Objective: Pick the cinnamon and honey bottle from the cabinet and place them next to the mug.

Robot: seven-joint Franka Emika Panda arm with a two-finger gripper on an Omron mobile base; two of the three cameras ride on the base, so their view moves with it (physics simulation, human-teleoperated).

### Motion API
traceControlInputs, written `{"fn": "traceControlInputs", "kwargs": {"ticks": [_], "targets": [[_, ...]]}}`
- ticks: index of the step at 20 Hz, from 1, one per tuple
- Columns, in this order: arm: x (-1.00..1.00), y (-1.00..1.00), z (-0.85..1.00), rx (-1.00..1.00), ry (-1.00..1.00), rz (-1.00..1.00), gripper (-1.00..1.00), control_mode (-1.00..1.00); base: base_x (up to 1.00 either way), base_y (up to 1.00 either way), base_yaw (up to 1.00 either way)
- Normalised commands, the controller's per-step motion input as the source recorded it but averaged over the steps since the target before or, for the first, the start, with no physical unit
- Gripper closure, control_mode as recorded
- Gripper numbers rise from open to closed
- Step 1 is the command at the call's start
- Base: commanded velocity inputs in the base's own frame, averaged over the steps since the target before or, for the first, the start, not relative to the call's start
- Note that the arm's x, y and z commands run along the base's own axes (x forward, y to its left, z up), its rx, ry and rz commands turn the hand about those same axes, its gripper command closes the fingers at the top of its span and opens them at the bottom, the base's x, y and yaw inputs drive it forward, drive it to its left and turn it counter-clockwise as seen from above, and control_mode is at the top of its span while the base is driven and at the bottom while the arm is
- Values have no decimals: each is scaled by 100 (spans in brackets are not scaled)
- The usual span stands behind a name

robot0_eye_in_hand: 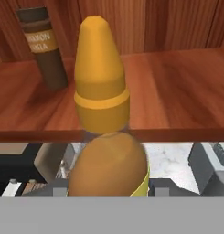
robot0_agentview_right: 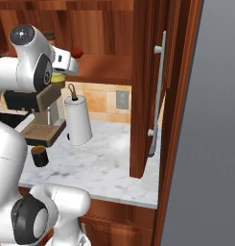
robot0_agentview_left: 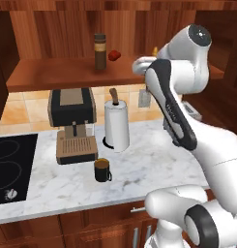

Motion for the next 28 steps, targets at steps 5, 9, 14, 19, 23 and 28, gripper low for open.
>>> {"fn": "traceControlInputs", "kwargs": {"ticks": [5, 9, 14, 19, 23, 28], "targets": [[-26, -7, -13, 12, 1, 45, 100, -100, 0, 0, 0], [-14, -12, -11, 6, 2, 52, 100, -100, 0, 0, 0], [-20, -10, -10, 1, 0, 39, 100, -100, 0, 0, 0], [-4, 0, -35, 0, 0, 16, 100, -100, 0, 0, 0], [0, 0, -66, 0, -1, 10, 100, -100, 0, 0, 0], [0, 0, -85, 0, 0, 11, 100, -100, 0, 0, 0]]}}
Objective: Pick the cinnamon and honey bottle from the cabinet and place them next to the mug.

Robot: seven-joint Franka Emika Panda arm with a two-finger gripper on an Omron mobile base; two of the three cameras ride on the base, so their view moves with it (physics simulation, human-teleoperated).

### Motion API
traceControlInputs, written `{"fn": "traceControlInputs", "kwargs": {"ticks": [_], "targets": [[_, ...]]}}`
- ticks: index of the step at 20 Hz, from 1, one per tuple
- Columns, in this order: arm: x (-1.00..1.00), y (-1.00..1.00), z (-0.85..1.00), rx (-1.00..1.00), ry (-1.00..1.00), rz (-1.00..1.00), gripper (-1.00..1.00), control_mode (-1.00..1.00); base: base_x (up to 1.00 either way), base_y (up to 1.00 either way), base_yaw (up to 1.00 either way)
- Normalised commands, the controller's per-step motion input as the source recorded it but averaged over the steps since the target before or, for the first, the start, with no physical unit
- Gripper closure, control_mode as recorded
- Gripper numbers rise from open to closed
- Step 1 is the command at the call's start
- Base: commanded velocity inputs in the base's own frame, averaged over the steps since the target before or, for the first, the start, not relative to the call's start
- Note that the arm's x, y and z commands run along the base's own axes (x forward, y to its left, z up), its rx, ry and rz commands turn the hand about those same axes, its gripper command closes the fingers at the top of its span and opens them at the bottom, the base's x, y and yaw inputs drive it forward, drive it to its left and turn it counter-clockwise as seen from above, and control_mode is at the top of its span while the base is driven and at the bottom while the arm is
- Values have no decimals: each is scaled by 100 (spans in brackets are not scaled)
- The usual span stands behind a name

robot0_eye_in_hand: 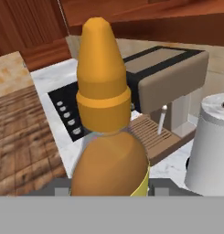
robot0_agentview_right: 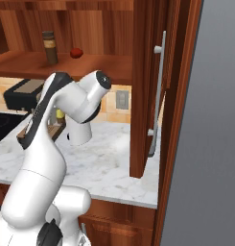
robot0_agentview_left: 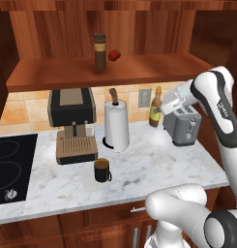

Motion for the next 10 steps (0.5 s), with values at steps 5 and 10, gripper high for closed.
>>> {"fn": "traceControlInputs", "kwargs": {"ticks": [5, 10], "targets": [[0, 0, -91, 0, 0, 13, 100, -100, 0, 0, 0], [23, 4, -63, 0, 0, 14, 100, -100, 0, 0, 0]]}}
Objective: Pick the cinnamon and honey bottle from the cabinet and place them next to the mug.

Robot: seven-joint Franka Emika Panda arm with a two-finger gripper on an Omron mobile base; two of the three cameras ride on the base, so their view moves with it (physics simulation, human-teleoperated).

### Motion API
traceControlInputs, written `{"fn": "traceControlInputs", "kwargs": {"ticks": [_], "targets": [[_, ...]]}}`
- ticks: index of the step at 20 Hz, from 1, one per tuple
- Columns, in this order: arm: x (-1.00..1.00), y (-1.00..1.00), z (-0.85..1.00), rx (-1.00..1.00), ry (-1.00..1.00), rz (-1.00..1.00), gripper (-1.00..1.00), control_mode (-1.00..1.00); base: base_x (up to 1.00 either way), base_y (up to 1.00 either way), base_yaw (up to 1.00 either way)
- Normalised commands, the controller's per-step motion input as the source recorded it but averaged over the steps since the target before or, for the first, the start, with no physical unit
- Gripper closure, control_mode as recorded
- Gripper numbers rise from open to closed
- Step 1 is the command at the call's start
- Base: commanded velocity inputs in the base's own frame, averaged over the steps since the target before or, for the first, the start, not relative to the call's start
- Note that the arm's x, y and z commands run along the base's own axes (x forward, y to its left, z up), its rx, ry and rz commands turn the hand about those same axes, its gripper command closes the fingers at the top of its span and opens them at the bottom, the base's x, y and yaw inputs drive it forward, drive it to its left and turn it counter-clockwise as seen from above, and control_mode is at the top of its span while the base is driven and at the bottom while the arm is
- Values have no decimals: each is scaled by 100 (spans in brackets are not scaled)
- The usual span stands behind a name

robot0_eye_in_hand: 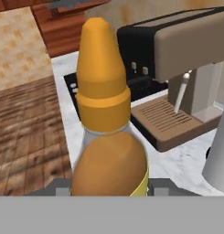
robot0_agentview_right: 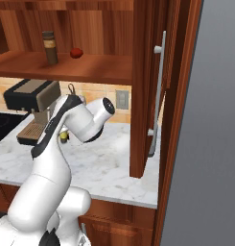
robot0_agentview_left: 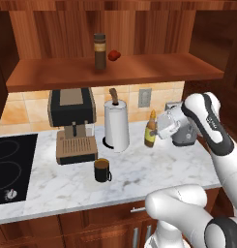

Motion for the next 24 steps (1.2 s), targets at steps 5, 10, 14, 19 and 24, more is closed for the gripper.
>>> {"fn": "traceControlInputs", "kwargs": {"ticks": [5, 10, 14, 19, 24], "targets": [[34, 5, -34, 0, 0, 13, 100, -100, 0, 0, 0], [13, 1, -24, 0, 0, 11, 100, -100, 0, 0, 0], [0, 6, -27, 0, -6, 9, 100, -100, 0, 0, 0], [0, 14, -35, -1, -10, 7, 100, -100, 0, 0, 0], [0, 17, -29, -2, -10, 4, 100, -100, 0, 0, 0]]}}
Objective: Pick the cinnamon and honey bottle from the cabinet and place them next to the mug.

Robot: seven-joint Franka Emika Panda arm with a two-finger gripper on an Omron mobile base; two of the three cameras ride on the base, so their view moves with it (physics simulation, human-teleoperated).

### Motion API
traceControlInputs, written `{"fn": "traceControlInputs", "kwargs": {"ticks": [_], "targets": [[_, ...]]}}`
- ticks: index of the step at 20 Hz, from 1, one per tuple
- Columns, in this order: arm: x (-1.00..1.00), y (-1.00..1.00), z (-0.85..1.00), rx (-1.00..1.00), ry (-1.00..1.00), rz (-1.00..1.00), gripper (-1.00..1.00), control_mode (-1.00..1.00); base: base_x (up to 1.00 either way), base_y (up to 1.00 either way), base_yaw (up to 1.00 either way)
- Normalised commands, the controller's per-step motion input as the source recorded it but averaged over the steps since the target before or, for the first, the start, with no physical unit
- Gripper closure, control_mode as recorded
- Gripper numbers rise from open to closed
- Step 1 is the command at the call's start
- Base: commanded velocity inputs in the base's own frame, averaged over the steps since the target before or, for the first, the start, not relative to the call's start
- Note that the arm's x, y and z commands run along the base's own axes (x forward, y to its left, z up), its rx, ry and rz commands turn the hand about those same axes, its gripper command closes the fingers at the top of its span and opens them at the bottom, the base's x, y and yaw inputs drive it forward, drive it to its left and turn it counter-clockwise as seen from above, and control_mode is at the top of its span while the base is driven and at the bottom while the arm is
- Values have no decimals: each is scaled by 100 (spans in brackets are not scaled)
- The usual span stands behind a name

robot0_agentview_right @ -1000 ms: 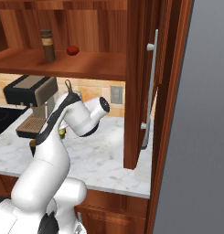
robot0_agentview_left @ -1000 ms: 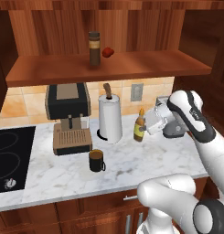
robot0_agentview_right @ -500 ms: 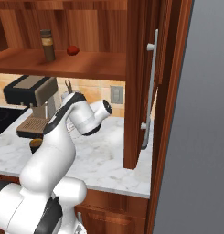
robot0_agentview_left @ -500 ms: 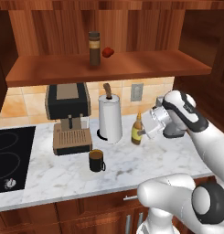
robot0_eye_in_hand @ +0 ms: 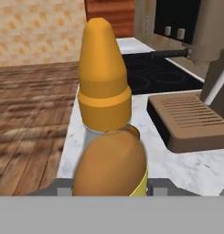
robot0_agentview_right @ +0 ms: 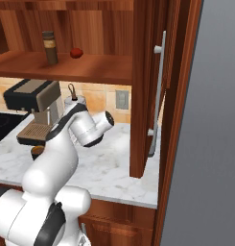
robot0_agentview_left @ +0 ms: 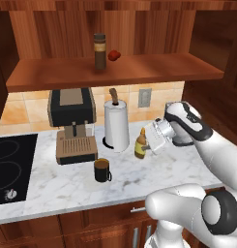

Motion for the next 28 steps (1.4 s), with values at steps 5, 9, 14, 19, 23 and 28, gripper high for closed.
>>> {"fn": "traceControlInputs", "kwargs": {"ticks": [5, 9, 14, 19, 23, 28], "targets": [[0, 15, -25, -2, -8, 2, 100, -100, 0, 0, 0], [0, 9, -22, 0, -1, 3, 100, -100, 0, 0, 0], [-4, 10, -18, 0, 0, 4, 100, -100, 0, 0, 0], [0, 18, -23, 0, 0, 4, 100, -100, 0, 0, 0], [0, 17, -19, 0, 0, 3, 100, -100, 0, 0, 0], [0, 22, -15, 0, 0, 2, 100, -100, 0, 0, 0]]}}
